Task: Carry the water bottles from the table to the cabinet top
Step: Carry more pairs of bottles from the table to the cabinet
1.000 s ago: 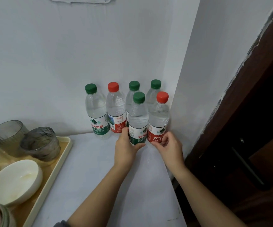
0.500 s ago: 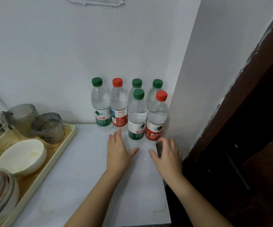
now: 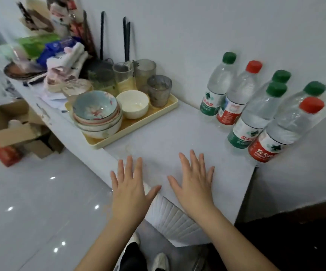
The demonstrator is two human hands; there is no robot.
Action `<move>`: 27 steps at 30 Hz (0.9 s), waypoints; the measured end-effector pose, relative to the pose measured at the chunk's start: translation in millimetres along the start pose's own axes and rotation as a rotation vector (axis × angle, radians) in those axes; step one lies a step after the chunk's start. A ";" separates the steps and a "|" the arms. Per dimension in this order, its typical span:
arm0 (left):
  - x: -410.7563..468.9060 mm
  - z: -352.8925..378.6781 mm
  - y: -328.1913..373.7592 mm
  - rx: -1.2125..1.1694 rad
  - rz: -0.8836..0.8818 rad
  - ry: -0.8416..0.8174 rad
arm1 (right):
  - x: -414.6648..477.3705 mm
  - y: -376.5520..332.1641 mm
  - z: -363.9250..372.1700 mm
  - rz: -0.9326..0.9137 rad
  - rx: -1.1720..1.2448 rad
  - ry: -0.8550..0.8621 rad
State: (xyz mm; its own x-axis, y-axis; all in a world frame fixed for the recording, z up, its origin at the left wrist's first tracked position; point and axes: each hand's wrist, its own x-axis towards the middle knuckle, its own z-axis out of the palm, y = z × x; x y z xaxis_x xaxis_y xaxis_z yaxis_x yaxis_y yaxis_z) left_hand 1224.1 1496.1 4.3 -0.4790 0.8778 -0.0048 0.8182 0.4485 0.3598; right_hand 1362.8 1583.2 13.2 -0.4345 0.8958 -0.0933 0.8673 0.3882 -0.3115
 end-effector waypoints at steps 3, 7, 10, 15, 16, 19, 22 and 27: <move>-29.0 -10.8 -34.4 0.012 -0.146 0.020 | 1.7 -29.2 12.5 -0.150 -0.036 -0.049; -64.8 -19.7 -73.7 0.053 -0.342 0.041 | -2.3 -70.6 30.7 -0.357 -0.105 -0.126; -86.5 -26.3 -100.4 0.103 -0.475 0.018 | -8.3 -102.8 43.2 -0.485 -0.165 -0.179; -124.0 -39.6 -152.6 0.048 -0.676 0.027 | -27.7 -166.9 73.0 -0.700 -0.309 -0.300; -133.7 -41.8 -164.6 0.050 -0.715 0.021 | -33.2 -181.4 80.4 -0.735 -0.339 -0.326; -166.1 -50.3 -204.0 0.053 -0.820 0.012 | -51.5 -227.8 103.3 -0.834 -0.398 -0.398; -200.3 -61.3 -248.7 0.042 -0.921 -0.046 | -76.7 -280.7 124.4 -0.918 -0.418 -0.459; -248.9 -86.7 -313.5 0.039 -1.036 -0.099 | -122.8 -361.8 156.7 -1.032 -0.426 -0.531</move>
State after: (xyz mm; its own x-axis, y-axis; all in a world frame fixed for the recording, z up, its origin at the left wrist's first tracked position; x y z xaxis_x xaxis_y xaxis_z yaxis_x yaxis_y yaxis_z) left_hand 1059.2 1122.4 -26.5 -0.9261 0.0692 -0.3709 0.0320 0.9939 0.1055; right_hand 1064.3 1298.8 -10.8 -0.9205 -0.0318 -0.3894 0.0266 0.9892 -0.1438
